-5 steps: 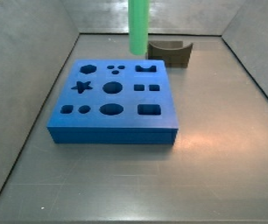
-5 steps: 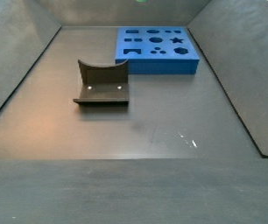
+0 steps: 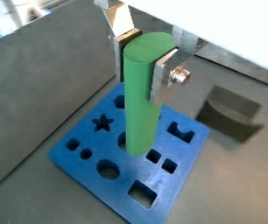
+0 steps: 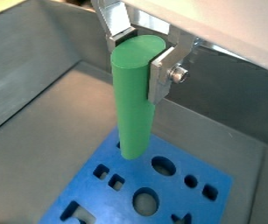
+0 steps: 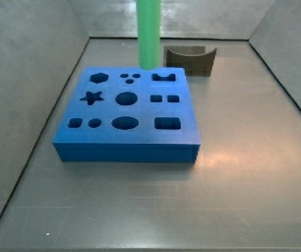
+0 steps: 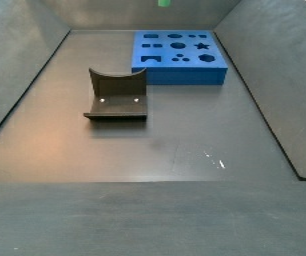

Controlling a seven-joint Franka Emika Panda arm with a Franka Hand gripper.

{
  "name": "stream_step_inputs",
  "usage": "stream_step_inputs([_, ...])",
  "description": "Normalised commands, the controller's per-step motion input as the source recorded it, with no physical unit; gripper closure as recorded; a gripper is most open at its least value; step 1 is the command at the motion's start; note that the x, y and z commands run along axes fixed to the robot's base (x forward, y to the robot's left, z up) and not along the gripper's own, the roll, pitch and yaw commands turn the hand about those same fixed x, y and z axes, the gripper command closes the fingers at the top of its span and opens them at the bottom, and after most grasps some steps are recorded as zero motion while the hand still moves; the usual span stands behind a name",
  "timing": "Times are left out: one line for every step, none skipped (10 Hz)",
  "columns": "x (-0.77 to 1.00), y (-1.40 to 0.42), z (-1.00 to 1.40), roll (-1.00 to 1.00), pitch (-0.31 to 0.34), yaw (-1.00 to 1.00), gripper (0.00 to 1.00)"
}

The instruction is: Insert the oval object.

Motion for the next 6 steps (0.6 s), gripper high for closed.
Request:
stream_step_inputs([0.0,0.0,-0.19,0.0,-0.023,-1.0,1.0])
stream_step_inputs([0.0,0.0,-0.2,0.0,-0.026,-1.0,1.0])
stream_step_inputs([0.0,0.0,-0.2,0.0,-0.026,-1.0,1.0])
stream_step_inputs([0.0,0.0,-0.08,0.0,0.0,-1.0,1.0])
stream_step_inputs([0.0,0.0,0.0,0.04,0.0,-1.0,1.0])
stream_step_inputs([0.0,-0.39,0.0,0.09,-0.027,-0.69,1.0])
